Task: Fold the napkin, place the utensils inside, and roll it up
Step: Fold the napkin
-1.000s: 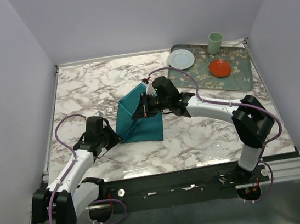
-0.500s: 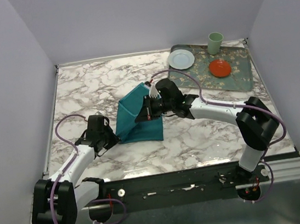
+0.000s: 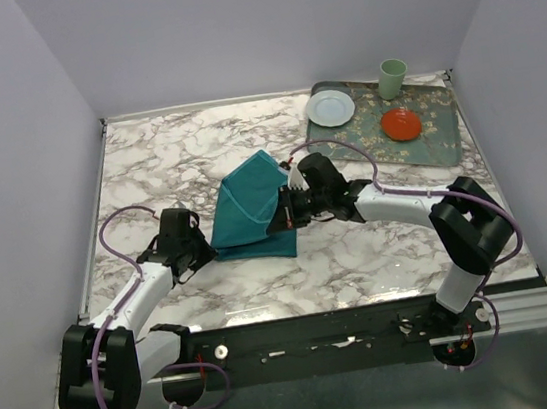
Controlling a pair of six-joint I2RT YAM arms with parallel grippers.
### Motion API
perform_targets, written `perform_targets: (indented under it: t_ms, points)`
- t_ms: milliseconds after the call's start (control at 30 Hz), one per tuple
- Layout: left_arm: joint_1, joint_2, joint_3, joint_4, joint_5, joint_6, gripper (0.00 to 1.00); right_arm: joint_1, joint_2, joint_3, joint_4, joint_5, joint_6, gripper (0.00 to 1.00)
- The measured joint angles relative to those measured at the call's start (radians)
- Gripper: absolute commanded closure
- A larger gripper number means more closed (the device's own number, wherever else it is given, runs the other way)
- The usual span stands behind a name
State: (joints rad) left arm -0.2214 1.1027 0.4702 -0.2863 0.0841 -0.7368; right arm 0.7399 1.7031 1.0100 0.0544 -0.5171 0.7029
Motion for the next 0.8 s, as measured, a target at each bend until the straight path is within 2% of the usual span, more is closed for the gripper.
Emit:
perform_targets:
  t_ms: [67,100,200,433,600,800]
  points:
    - [0.000,-0.001,0.000,0.000,0.001,0.000,0.90,-0.001,0.000,-0.011,0.000,-0.003,-0.008,0.99]
    - [0.000,-0.002,0.000,0.000,0.002,0.000,0.80,-0.002,0.000,-0.014,0.000,-0.005,-0.012,0.98]
    - [0.000,-0.016,0.000,-0.003,0.015,-0.003,0.69,-0.002,0.000,-0.019,0.000,-0.010,-0.021,0.97]
    - [0.007,-0.096,0.055,-0.095,0.039,-0.011,0.54,-0.002,0.000,-0.040,0.000,-0.014,-0.052,0.96]
    - [0.036,-0.179,0.083,-0.125,0.060,-0.030,0.53,-0.002,0.000,-0.065,0.000,-0.013,-0.081,0.95]
    - [0.080,-0.152,0.056,-0.112,0.142,-0.061,0.57,-0.002,0.008,-0.087,0.000,-0.010,-0.113,0.93]
